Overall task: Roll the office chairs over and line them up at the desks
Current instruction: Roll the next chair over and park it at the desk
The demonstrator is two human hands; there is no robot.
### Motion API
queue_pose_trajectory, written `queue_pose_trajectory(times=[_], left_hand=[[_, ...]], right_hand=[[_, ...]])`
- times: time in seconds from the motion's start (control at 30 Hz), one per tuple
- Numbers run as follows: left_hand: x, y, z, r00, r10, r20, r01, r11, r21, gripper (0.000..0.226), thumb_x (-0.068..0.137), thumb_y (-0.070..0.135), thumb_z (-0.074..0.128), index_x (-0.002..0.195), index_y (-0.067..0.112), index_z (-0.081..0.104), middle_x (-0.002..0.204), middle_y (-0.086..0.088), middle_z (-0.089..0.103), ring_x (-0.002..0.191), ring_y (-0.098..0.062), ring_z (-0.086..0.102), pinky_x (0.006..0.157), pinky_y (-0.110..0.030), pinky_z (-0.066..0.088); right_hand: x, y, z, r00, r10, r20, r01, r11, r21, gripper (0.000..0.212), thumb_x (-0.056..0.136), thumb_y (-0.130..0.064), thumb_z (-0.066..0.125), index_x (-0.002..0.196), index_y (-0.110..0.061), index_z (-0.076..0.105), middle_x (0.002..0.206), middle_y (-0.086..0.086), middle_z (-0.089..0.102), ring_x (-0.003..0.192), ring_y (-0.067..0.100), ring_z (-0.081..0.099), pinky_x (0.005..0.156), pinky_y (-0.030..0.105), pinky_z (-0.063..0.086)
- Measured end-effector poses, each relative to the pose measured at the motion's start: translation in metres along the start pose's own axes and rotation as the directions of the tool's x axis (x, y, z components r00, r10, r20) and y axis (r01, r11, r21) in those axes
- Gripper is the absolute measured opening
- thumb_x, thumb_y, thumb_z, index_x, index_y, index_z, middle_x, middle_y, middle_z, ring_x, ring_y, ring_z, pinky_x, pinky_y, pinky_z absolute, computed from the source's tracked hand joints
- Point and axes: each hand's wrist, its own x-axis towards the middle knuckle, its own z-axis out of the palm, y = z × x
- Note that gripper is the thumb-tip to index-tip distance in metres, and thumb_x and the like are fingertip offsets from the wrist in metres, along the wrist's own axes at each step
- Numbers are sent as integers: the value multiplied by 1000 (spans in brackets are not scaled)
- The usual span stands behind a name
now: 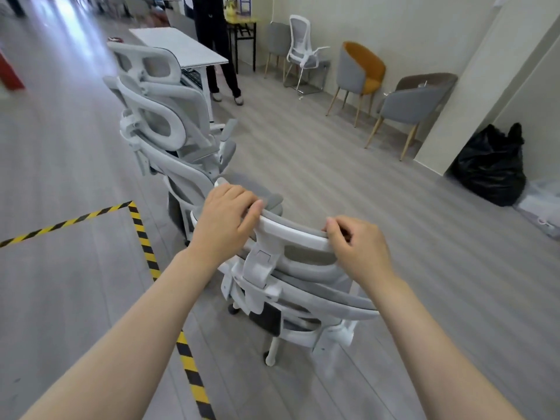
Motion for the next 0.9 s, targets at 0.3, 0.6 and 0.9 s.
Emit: queue_pose_trajectory(times=[0.3, 0.6, 0.9], left_hand=[[-30, 12, -16, 1000, 9, 5, -9, 1000, 10, 45, 101, 31, 31, 73, 13, 61, 68, -1, 53, 71, -24, 40, 74, -32, 33], [-102, 28, -50, 998, -19, -57, 17, 999, -47, 44, 98, 29, 33, 65, 12, 56, 64, 0, 50, 70, -20, 41, 71, -42, 37], [-199, 32, -115, 983, -43, -178, 35, 998, -46, 41, 95, 22, 37, 61, 8, 56, 60, -1, 47, 65, -20, 37, 67, -42, 37]], right_hand=[[-28, -5, 4, 985, -113, -127, 125, 988, 95, 42, 88, -31, 35, 59, -10, 56, 53, 2, 49, 55, 21, 48, 51, 39, 39], [-97, -31, 0, 948, -246, -203, 278, 950, 144, 38, 89, -20, 37, 58, -16, 59, 55, -7, 52, 52, 12, 48, 48, 33, 37], [-177, -90, 9, 908, -347, -236, 393, 900, 188, 37, 88, -18, 38, 59, -13, 60, 57, -5, 54, 53, 11, 47, 49, 27, 36]])
